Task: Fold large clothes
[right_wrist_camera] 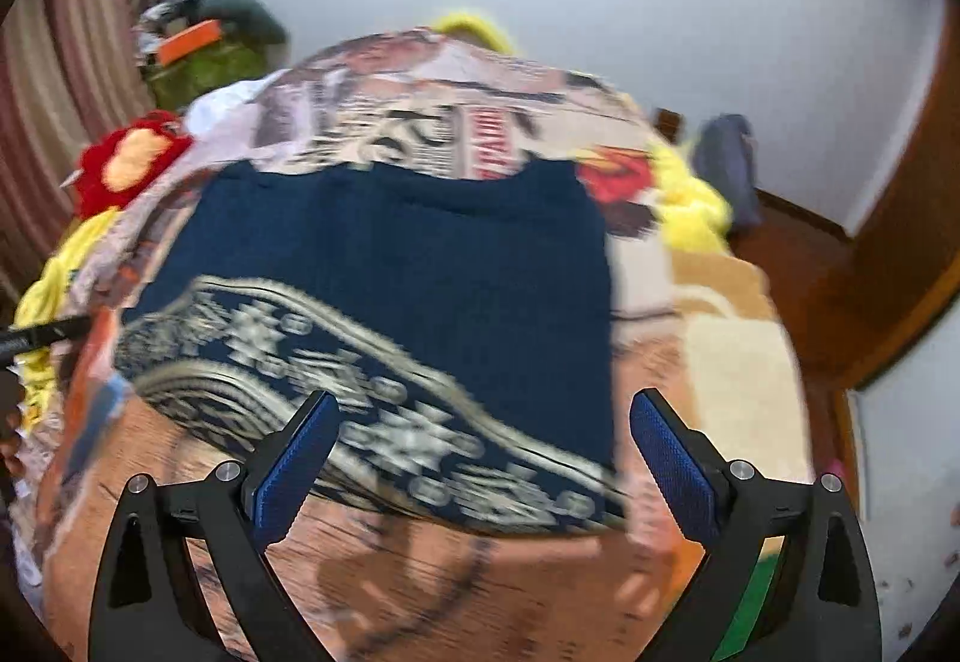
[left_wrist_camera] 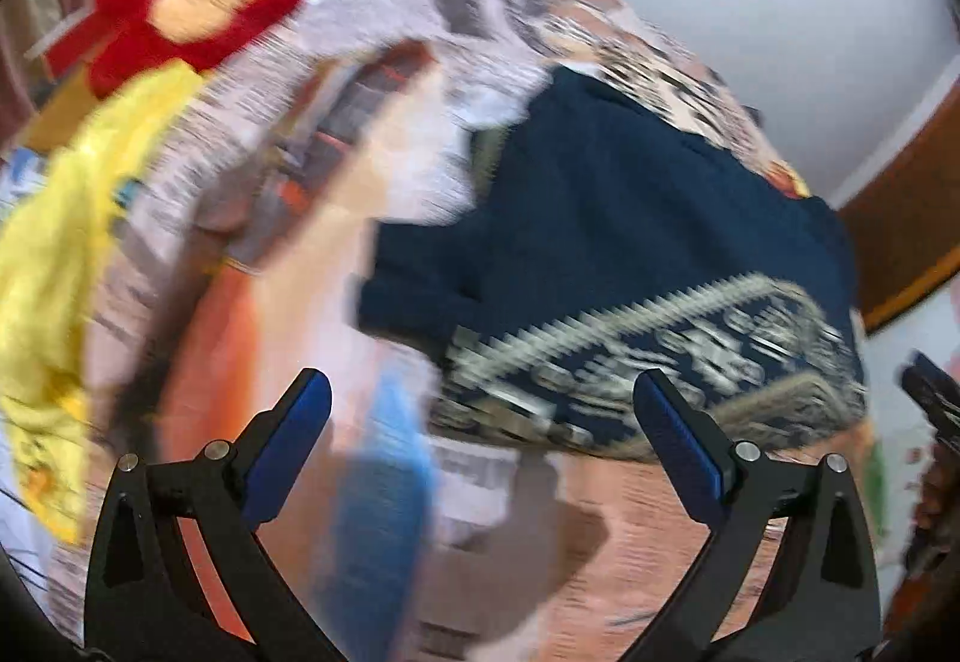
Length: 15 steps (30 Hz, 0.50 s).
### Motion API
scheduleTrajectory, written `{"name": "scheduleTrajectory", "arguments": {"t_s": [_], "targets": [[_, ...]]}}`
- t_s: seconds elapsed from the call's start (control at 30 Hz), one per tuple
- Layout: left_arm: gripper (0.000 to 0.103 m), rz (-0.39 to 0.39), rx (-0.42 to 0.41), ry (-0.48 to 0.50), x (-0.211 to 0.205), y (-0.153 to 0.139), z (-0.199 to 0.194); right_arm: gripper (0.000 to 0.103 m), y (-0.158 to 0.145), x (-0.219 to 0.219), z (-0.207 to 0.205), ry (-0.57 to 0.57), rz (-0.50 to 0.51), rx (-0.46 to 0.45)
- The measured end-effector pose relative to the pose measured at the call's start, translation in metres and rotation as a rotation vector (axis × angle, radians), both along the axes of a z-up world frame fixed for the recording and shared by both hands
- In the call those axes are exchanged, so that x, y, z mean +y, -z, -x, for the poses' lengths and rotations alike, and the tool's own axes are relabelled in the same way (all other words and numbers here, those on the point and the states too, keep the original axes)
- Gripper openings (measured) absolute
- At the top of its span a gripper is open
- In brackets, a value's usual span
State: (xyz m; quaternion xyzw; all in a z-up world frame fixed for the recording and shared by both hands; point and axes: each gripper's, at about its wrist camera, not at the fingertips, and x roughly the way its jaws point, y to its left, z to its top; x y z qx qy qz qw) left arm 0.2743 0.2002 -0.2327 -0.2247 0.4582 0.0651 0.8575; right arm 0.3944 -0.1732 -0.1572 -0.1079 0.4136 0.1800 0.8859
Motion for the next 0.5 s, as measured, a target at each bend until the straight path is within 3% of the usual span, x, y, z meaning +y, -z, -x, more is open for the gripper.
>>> {"name": "scheduleTrajectory", "arguments": {"t_s": [0.2, 0.33, 0.4, 0.5], "targets": [[0.102, 0.209, 0.038, 0.056, -0.023, 0.029, -0.008, 0.097, 0.036, 0.042, -0.020, -0.036, -0.037, 0.151], [0.102, 0.320, 0.055, 0.026, -0.022, 0.046, -0.015, 0.099, 0.071, 0.045, -0.036, 0.011, -0.055, 0.278], [0.102, 0.420, 0.051, 0.007, -0.019, 0.056, -0.019, 0.103, 0.078, 0.044, -0.036, 0.025, -0.054, 0.259], [0.102, 0.427, 0.030, -0.007, -0.017, 0.060, -0.028, 0.103, 0.081, 0.045, -0.033, 0.007, -0.049, 0.237]]}}
